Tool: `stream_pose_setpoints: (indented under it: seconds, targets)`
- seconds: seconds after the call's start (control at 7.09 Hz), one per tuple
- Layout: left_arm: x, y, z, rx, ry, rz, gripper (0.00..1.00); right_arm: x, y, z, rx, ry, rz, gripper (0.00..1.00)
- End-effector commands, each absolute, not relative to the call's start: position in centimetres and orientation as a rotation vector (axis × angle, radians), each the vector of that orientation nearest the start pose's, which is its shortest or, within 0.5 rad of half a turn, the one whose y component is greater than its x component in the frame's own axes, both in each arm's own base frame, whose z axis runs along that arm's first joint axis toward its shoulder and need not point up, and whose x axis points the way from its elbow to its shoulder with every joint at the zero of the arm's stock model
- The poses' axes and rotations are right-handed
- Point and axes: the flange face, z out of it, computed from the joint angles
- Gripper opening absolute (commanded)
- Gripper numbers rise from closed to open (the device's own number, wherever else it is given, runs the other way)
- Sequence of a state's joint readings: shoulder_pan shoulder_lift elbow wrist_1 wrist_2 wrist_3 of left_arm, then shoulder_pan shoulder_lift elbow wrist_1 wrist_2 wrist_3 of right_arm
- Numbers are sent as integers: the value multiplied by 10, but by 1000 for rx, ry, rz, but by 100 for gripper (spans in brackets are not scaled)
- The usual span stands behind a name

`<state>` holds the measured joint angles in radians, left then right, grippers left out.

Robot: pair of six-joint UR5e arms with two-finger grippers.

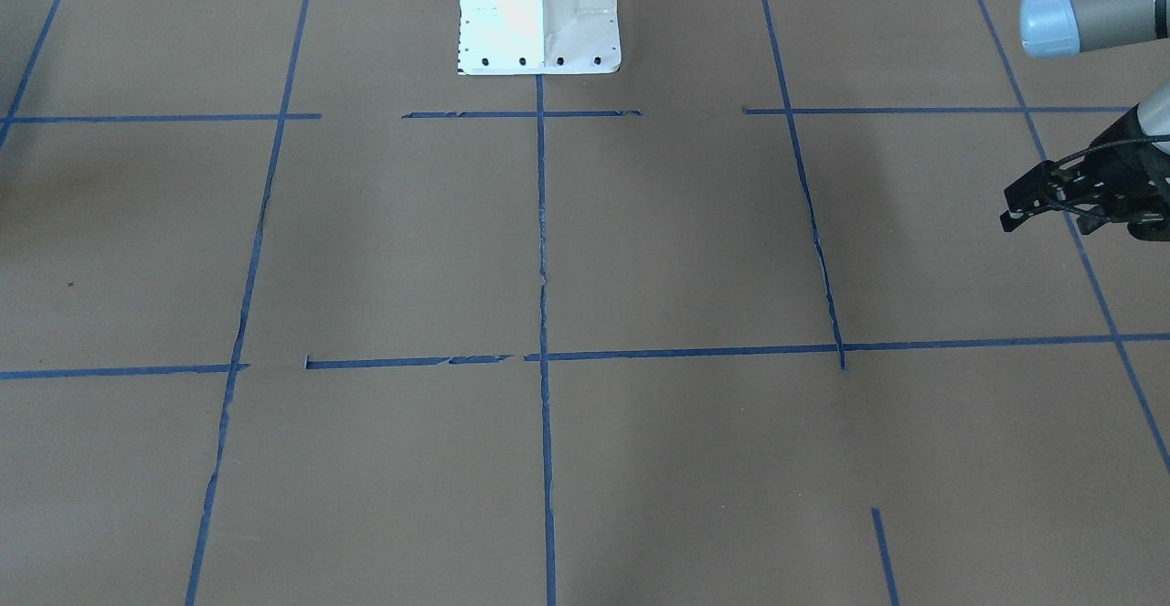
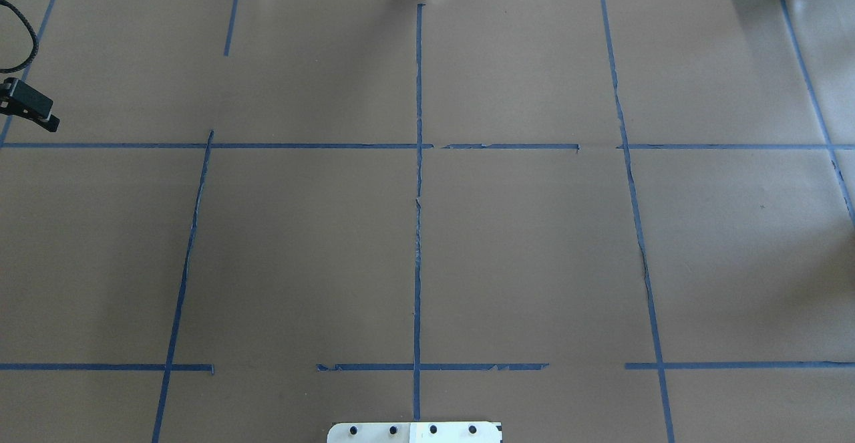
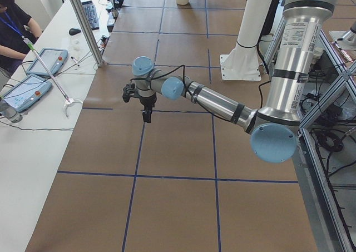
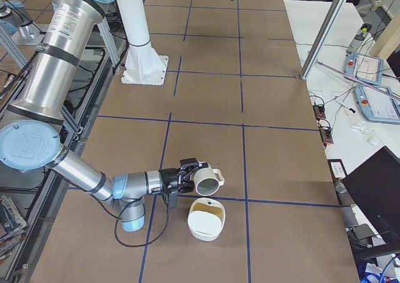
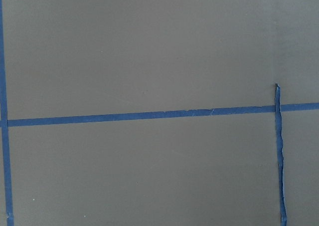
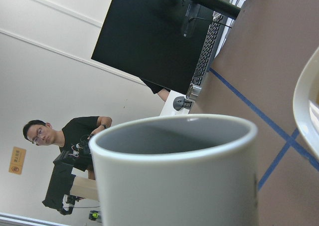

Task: Left arm hands cup to right arm to dump lemon

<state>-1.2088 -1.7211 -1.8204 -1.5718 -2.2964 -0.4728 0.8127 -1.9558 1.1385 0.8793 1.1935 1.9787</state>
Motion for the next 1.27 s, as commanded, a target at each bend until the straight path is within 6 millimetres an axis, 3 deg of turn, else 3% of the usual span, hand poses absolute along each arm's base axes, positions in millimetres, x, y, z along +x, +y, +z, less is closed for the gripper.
stream_pose_setpoints:
  seconds: [0.0,0.42,0.85,1.13]
  targets:
    - [130,-534,458,62,810,42,100,0,-259,733,524,-1810,1392,3]
    - [130,-533,456,65,811,43,100,12,-264,726,344,-2023,1592,3]
    - [131,-533,456,63,810,44,100,27,-254,730,157,-2207,1733,4]
    - [131,-534,455,66,811,45,100,41,-238,743,99,-2272,1753,4]
